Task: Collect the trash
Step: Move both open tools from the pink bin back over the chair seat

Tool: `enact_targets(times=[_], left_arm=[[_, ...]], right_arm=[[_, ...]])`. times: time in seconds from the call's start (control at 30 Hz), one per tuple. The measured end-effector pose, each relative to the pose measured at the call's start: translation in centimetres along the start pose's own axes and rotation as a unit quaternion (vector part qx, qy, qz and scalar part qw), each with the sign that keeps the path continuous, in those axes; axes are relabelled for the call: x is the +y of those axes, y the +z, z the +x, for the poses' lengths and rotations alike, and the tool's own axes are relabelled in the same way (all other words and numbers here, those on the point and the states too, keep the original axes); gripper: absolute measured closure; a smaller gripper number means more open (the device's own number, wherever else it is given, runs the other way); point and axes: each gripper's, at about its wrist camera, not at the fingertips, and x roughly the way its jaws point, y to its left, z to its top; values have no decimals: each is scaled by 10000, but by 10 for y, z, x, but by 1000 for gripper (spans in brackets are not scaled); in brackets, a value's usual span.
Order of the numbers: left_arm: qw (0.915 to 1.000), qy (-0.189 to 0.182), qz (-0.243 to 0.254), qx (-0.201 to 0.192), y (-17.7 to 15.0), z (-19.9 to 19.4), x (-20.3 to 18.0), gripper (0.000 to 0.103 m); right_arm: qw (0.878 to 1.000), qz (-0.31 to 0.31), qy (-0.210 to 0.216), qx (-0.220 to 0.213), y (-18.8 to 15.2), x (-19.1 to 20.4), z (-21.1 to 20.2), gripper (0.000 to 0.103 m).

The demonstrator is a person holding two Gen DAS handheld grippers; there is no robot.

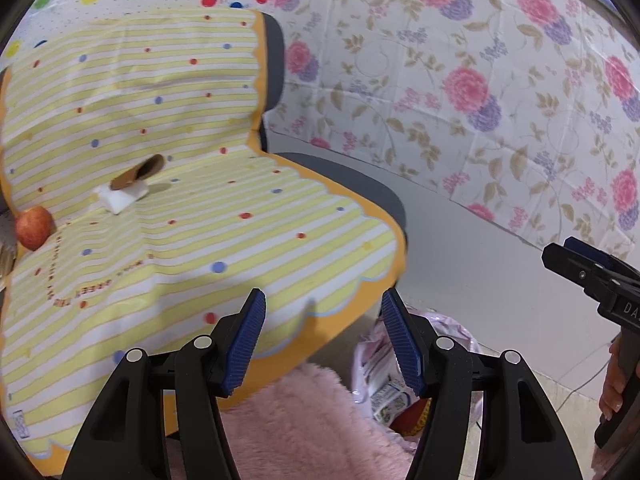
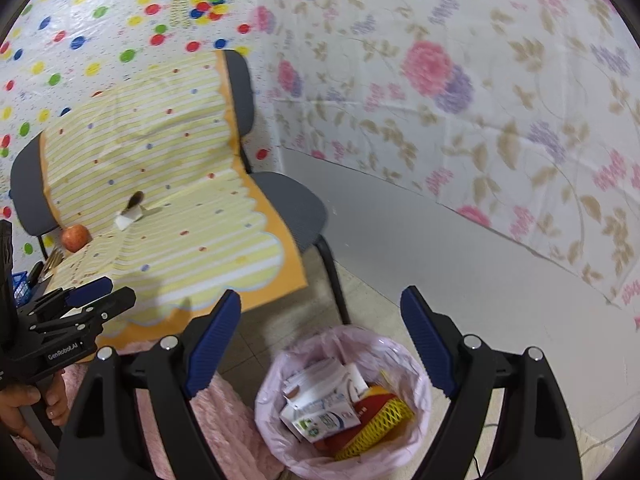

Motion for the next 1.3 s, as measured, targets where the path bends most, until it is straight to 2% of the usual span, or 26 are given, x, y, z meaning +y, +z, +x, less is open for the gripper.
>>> enact_targets(times=[0.27, 0.53, 0.7, 1.3], left_arm=[[9968, 633, -484, -44, 3, -20, 64, 42], [9833, 1512, -1015, -42, 6, -33, 137, 41], [9737, 1923, -1222, -56, 13, -41, 170, 41], [9511, 2720, -1461, 78, 46, -37, 242, 41]], right_arm=[[9974, -431, 573, -13, 27, 58, 24, 22], [9889, -883, 1177, 192, 51, 124, 62, 23], [9815, -1139, 1512, 273, 66, 162, 84, 30], [9635, -1620, 2097, 382, 120, 251, 154, 32]])
